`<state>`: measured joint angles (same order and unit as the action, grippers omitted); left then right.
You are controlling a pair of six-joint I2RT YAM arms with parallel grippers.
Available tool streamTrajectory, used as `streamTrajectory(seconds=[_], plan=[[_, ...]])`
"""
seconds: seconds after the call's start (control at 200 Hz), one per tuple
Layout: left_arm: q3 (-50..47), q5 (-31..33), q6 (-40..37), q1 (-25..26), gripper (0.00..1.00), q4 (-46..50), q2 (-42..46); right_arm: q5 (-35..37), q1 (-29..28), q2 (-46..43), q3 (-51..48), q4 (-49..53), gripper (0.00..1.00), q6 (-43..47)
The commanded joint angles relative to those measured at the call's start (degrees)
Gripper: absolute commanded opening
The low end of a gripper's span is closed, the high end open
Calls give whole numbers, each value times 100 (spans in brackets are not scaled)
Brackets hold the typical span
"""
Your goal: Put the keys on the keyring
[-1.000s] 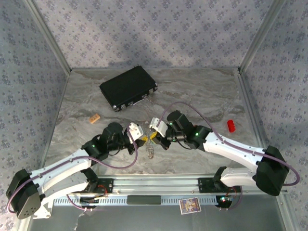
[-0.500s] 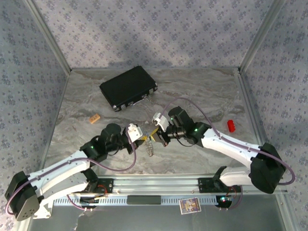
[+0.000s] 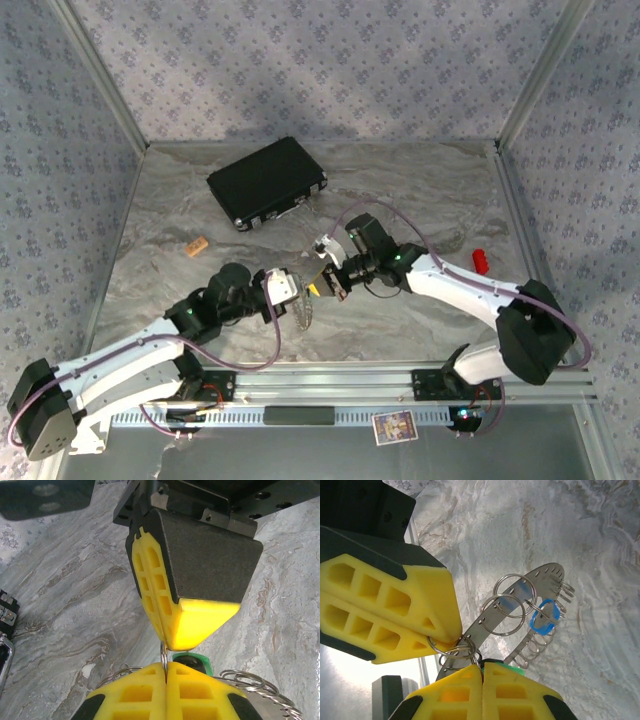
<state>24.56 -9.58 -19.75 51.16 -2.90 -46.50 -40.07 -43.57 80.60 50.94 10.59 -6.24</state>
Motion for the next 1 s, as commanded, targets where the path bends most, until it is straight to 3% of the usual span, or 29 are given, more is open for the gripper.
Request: streamTrajectory(seconds=[0.0, 0.13, 0.34, 0.64, 0.805, 0.994], plan=[[-12, -252, -154, 105, 0, -545, 175, -163, 75, 140, 249, 191, 3, -54], [-63, -266, -88, 105, 0, -572, 218, 107, 107, -51, 279, 316, 22, 41], [-250, -289, 362, 116, 0, -901, 253, 789, 142, -884, -45, 513, 31, 1072], [-809, -356, 1144, 114, 0, -1959, 453, 736, -157, -1713, -636, 8, 34, 3247], [-908, -328, 1315, 123, 0, -2137, 449, 584, -278, -1466, -447, 61, 33, 3087], [-1022, -160, 1620, 115, 0, -2407, 423, 1568, -619, -1516, -719, -59, 35, 3114]])
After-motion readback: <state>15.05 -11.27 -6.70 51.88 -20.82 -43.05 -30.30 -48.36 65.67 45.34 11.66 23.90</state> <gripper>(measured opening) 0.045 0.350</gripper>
